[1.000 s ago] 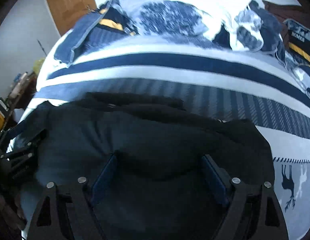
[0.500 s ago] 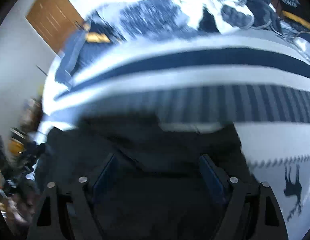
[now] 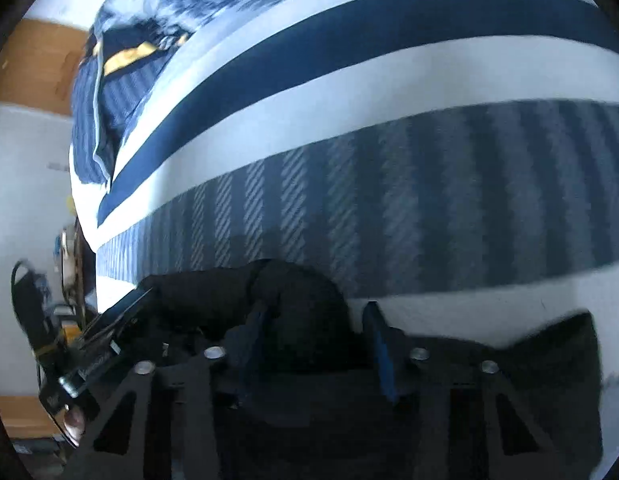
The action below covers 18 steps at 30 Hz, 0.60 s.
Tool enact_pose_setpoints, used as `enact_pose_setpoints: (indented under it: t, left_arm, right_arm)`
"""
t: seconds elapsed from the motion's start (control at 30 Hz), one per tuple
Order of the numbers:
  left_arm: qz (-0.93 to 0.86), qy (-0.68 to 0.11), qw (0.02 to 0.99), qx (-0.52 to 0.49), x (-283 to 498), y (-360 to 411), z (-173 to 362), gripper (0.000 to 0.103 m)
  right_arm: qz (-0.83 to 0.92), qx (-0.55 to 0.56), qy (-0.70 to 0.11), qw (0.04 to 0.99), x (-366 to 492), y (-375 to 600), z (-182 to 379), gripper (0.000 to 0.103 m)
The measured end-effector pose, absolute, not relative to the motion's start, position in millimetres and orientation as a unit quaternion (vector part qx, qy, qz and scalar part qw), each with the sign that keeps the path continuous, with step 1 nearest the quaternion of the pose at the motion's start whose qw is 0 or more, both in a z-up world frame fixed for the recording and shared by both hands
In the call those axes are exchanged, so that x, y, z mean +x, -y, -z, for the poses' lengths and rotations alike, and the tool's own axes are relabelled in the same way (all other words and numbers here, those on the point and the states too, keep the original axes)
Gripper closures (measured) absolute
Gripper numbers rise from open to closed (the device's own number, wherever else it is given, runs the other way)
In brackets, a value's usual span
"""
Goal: Fold large clothes
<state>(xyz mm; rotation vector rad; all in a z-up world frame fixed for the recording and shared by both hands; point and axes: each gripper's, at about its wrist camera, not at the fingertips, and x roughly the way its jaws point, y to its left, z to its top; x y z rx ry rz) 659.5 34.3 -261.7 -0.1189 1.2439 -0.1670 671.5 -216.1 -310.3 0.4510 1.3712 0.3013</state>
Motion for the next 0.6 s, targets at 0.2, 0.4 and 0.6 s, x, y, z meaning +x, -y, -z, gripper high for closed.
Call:
enact_pose_setpoints:
  t: [0.2,0.4,0.6]
  left_arm:
    - [0.098,-0.488,0.866,-0.053,645,-31,212,0.090]
    - [0.071,-0.499,0.863,-0.035,659,-25,244,0.089]
    - [0.055,-0.494,0.863,-0.088,649,-49,231,0.061]
  right_arm:
    - [-0.153,0.155,-0.553,0.804,670,203,262,0.075]
    - [-0.115,0.113,-0.541,0.825,684,190,275,0.075]
    - [-0.107,0.180,-0.543,0.813,682,209,306,0.068]
